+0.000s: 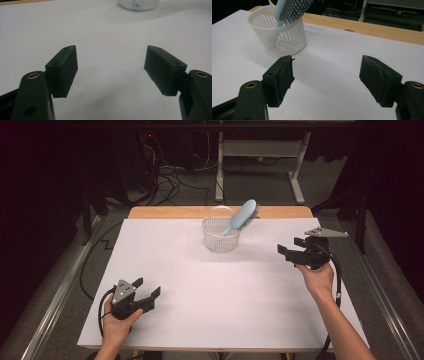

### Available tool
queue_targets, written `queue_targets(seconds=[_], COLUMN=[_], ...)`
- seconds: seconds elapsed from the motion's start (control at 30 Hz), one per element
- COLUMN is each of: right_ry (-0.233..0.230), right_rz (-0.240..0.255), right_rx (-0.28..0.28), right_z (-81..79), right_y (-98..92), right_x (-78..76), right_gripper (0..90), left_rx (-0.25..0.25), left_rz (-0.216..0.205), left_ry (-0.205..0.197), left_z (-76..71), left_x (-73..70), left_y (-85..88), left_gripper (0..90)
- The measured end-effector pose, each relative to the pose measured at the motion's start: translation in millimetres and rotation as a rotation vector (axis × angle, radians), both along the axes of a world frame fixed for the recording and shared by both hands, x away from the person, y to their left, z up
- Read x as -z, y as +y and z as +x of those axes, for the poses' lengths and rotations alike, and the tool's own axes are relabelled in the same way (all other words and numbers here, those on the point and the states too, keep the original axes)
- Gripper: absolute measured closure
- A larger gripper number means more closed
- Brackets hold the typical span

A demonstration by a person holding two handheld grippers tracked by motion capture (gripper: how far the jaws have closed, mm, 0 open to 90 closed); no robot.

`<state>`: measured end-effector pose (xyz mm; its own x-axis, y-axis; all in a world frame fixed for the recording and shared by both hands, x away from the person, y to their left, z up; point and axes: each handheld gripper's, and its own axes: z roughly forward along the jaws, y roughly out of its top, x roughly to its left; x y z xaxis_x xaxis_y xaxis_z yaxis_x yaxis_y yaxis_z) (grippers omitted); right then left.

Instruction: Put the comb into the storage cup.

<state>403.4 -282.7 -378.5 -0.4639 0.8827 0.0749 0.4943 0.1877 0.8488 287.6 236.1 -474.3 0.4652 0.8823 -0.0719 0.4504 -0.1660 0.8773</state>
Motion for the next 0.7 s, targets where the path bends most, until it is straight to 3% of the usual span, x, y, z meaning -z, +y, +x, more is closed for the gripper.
queue_targets(seconds=[0.7], right_ry=[-0.013], right_rz=[0.034], right_rx=[-0.007], right_z=[-17.3], right_y=[-6.4], right_x=[5.9], right_gripper=[27.7], left_rx=[-0.001], left_rz=[-0.004], left_ry=[0.001], left_z=[-0.1], left_x=[0.0], left_y=[-0.2], left_gripper=[27.8])
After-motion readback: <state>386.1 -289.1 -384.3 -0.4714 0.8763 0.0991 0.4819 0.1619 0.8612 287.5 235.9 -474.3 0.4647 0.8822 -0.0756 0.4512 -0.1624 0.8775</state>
